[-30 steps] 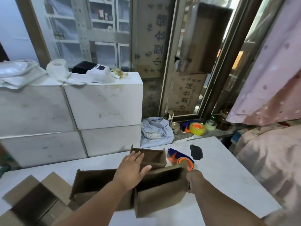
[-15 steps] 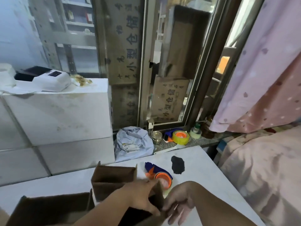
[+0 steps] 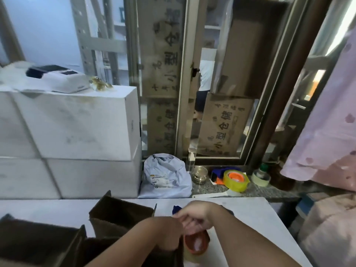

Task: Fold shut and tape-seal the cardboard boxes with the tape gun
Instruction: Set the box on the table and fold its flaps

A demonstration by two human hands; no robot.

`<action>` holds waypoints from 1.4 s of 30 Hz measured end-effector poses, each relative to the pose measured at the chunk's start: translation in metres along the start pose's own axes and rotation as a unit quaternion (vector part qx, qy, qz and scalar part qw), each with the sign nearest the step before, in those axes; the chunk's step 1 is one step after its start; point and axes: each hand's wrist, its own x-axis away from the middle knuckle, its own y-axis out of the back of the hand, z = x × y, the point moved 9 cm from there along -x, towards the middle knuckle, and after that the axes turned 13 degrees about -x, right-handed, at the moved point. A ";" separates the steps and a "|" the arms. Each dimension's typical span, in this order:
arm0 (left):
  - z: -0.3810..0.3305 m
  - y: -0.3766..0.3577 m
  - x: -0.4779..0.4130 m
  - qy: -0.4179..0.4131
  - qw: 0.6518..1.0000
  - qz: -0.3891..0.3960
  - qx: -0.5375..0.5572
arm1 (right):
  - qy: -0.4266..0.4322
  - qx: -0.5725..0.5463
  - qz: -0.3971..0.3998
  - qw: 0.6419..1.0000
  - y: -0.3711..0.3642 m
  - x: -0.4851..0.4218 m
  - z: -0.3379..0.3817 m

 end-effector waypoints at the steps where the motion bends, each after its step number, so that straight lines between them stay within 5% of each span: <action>1: -0.002 0.004 -0.002 0.003 1.000 -0.018 0.000 | 0.045 0.001 -0.024 0.999 0.003 -0.006 0.011; 7: -0.027 0.011 -0.022 -0.003 0.993 -0.120 -0.016 | 0.319 0.118 -0.237 0.910 0.026 -0.013 0.054; 10: -0.049 0.021 -0.019 -0.008 0.985 -0.163 -0.047 | 0.330 0.233 -0.215 0.889 0.018 -0.011 0.043; 16: -0.046 0.006 0.020 0.110 0.972 -0.198 0.053 | 0.411 0.216 -0.233 0.855 0.025 0.042 -0.010; 22: -0.044 -0.008 0.094 0.237 0.865 -0.434 0.091 | 0.432 0.128 -0.261 0.854 0.038 0.110 -0.044; 25: -0.042 -0.024 0.119 0.308 0.819 -0.470 0.111 | 0.414 0.082 -0.236 0.875 0.041 0.125 -0.048; 34: -0.055 -0.048 0.100 0.297 0.862 -0.376 0.167 | 0.390 0.050 -0.090 0.915 0.007 0.133 -0.065; 37: -0.042 -0.039 0.103 0.339 0.834 -0.425 0.094 | 0.395 0.054 -0.091 0.912 0.003 0.133 -0.062; 42: -0.023 -0.051 0.101 0.358 0.819 -0.424 0.149 | 0.393 0.107 -0.125 0.905 0.001 0.133 -0.058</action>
